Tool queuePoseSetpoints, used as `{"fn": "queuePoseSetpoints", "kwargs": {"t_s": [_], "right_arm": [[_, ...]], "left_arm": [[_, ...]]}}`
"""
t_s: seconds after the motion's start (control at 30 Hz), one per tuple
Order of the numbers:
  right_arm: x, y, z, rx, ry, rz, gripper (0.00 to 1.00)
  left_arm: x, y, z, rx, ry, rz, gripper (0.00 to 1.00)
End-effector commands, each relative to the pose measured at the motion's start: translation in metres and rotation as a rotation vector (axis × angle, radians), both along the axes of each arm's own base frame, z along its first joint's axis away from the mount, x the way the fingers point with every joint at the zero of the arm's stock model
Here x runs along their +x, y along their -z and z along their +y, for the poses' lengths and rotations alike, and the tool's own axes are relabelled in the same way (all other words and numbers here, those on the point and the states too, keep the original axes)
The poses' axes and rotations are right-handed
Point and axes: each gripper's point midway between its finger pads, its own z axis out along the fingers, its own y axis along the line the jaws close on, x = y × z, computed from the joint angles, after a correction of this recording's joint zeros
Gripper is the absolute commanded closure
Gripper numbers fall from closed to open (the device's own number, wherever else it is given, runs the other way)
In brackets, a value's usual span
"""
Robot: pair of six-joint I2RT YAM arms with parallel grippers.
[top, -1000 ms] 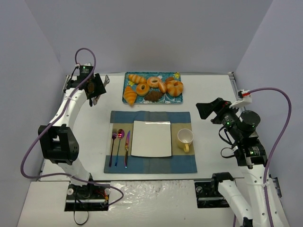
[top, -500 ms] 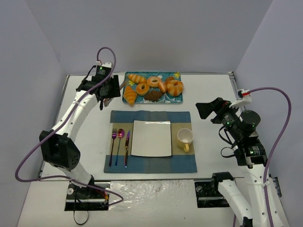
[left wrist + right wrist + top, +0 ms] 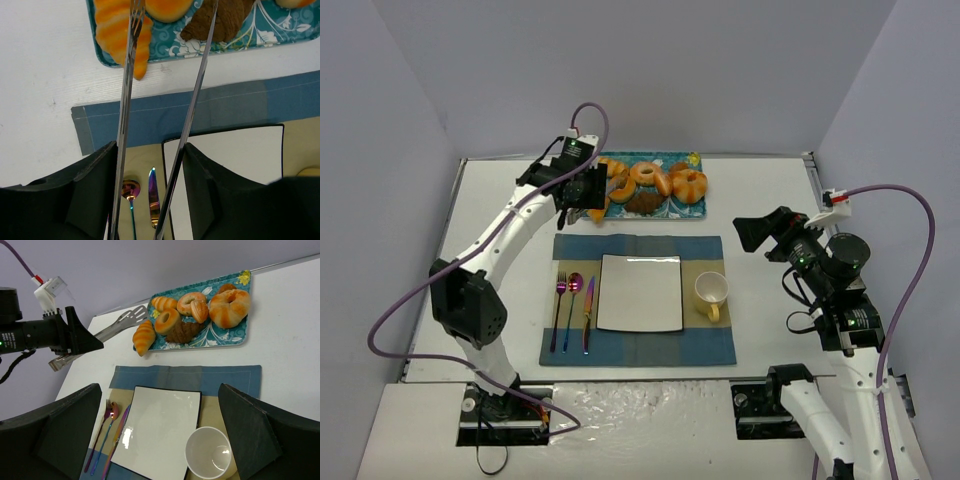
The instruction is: Place the bread
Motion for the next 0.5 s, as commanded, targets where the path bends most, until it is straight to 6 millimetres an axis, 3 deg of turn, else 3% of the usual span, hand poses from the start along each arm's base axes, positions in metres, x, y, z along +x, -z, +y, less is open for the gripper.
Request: {"fn": "queuePoseSetpoints", "kwargs": {"t_s": [0.0,0.47], "right_arm": [[0.004,-0.023,0.003,0.016,-0.015,-0.092,0.00],[0.003,-0.027,0.003,0.017,-0.016,-0.101,0.00]], "left_arm": [[0.004,-0.028,-0.021,-0.011,0.054,-0.069,0.52],[0.012,-0.001,-0.059,0.098,0.121,-0.039,0.52]]}}
